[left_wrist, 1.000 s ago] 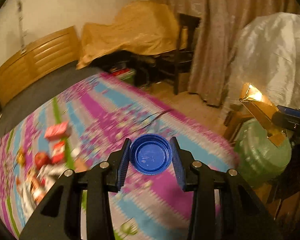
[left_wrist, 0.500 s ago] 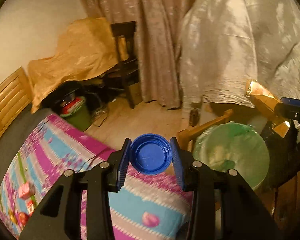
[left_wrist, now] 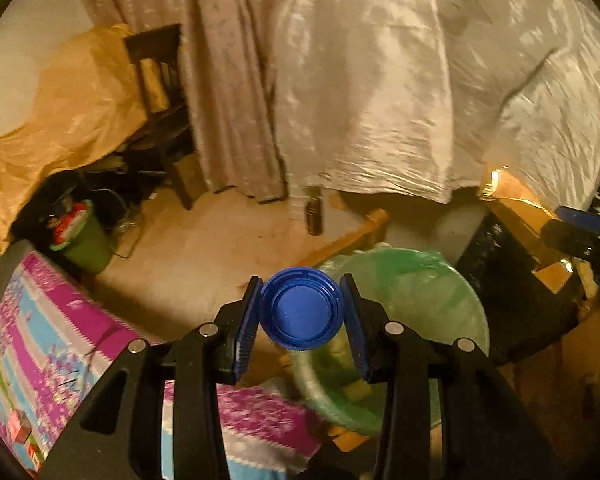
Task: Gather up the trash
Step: 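Carry cap and foil packet to the green bin and release both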
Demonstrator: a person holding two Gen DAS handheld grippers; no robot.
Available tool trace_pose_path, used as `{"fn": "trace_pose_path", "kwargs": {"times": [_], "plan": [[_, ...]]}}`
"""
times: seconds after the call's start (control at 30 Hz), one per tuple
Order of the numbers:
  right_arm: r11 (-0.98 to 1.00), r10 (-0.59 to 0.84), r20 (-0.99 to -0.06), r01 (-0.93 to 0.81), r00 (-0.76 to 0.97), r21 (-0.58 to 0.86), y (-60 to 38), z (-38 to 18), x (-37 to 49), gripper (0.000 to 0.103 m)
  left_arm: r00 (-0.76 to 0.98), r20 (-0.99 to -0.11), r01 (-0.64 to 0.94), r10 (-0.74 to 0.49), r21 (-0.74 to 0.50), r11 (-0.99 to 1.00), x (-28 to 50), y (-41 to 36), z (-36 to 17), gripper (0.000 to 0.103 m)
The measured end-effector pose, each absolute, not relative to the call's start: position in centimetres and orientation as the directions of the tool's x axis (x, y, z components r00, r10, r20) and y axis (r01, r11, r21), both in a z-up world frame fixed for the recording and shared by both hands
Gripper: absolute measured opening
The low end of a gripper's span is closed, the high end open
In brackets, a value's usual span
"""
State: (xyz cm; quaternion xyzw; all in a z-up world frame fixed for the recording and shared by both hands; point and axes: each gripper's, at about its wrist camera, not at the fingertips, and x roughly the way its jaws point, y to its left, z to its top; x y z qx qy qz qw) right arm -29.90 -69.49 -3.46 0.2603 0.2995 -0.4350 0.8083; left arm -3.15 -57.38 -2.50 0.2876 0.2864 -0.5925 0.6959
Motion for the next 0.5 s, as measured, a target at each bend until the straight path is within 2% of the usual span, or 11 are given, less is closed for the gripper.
{"fn": "trace_pose_path", "kwargs": {"times": [0.2, 0.43, 0.47, 0.5], "plan": [[0.483, -0.501, -0.749, 0.858, 0.433, 0.173, -70.5, -5.9, -30.2, 0.042, 0.036, -0.793, 0.999, -0.608, 0.009, 0.048, -4.3, -59.1, -5.0, 0.038], [0.493, -0.451, -0.78, 0.85, 0.433, 0.186, -71.0, -8.5, -29.3, 0.042, 0.026, -0.82, 1.0, -0.572, 0.014, 0.026, -4.9, -59.9, -6.9, 0.038], [0.499, -0.445, -0.782, 0.846, 0.437, 0.189, -71.1, -8.8, -29.1, 0.042, 0.024, -0.822, 1.0, -0.569, 0.009, 0.029, -4.9, -60.0, -7.0, 0.04], [0.513, -0.431, -0.787, 0.837, 0.441, 0.188, -71.4, -9.4, -28.5, 0.044, 0.015, -0.826, 1.0, -0.564, -0.002, 0.029, -4.8, -60.2, -7.2, 0.053]]}}
